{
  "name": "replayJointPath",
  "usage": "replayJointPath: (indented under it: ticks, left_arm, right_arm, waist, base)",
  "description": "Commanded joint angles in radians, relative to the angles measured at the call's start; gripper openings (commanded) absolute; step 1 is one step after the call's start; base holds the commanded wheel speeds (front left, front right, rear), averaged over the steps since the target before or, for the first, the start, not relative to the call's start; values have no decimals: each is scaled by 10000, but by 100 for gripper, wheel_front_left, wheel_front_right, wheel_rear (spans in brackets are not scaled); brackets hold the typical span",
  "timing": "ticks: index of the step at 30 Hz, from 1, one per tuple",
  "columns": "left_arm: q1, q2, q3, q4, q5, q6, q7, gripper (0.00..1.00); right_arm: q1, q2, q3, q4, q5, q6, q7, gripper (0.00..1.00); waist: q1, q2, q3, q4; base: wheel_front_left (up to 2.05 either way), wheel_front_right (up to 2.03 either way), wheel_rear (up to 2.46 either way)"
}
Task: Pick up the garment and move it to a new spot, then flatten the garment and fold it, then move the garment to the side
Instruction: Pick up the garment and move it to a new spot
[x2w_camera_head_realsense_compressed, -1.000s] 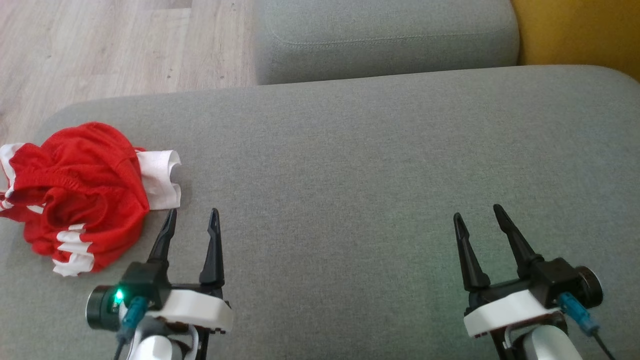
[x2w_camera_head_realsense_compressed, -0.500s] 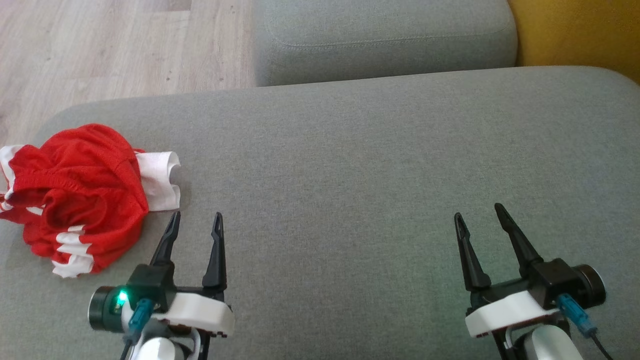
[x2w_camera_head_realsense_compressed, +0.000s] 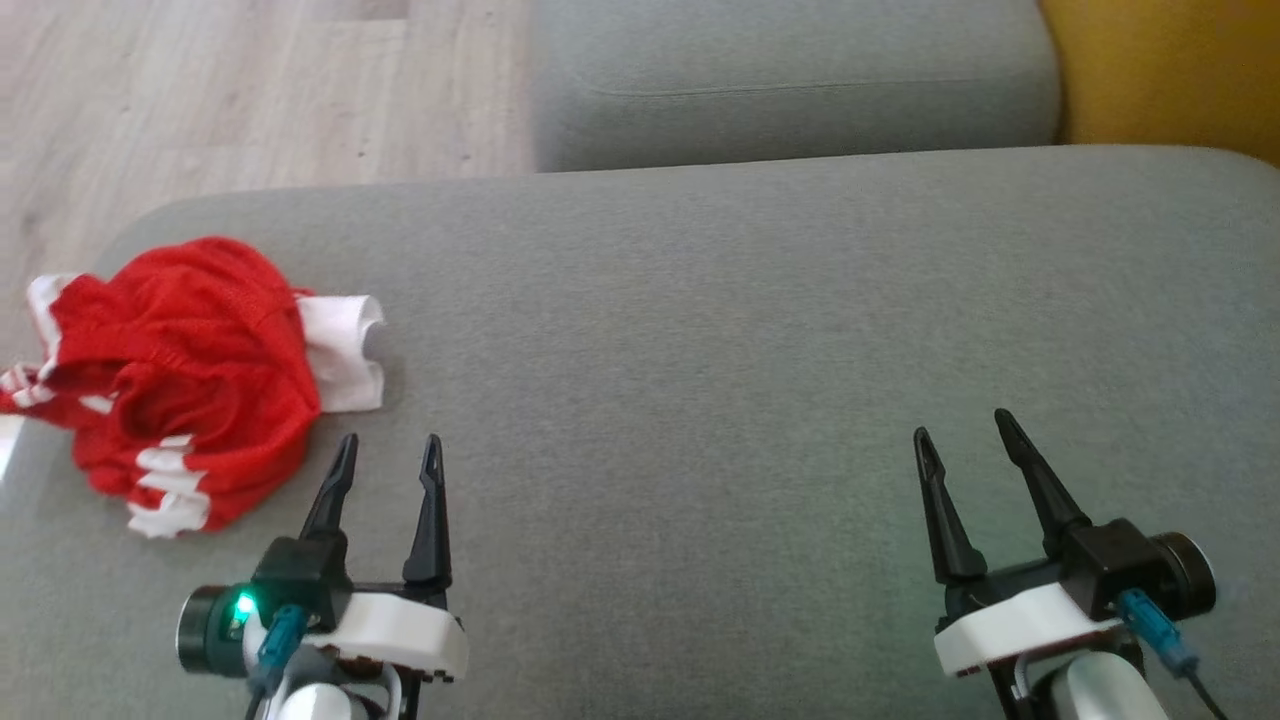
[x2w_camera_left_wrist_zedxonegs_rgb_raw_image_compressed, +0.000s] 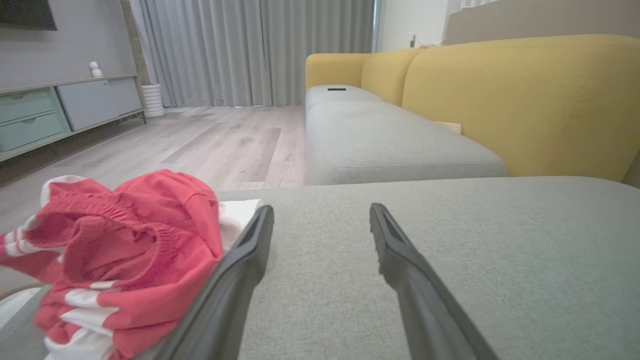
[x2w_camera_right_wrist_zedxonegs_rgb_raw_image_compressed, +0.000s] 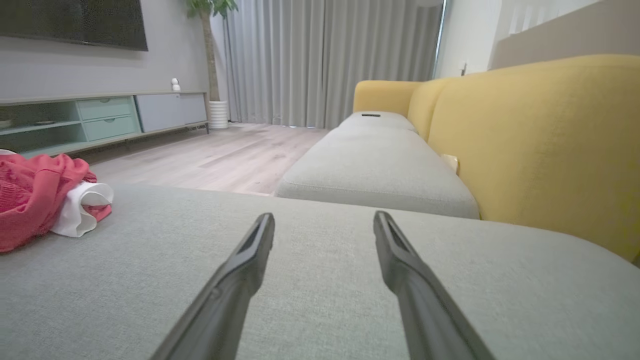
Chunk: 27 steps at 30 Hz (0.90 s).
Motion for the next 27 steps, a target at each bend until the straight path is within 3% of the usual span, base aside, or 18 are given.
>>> replayJointPath:
  ticks: [1, 19, 27]
  left_arm:
    - [-364, 34, 290, -353, -93, 107, -122, 100]
    - [-393, 34, 551, -833, -66, 550, -122, 100]
    - [-380, 34, 977, -949, -128, 704, -122, 100]
  right_arm:
    - [-253, -7, 250, -343, -15, 77, -109, 100]
    - [-214, -7, 357, -598, 340, 77, -109, 100]
    - [-250, -7, 252, -580, 388, 77, -109, 100]
  waist:
    - [0, 0, 29, 189]
    - [0, 0, 401, 2398]
    - [0, 0, 504, 3025]
  base:
    - [0, 0, 0]
    - [0, 0, 0]
    - [0, 0, 0]
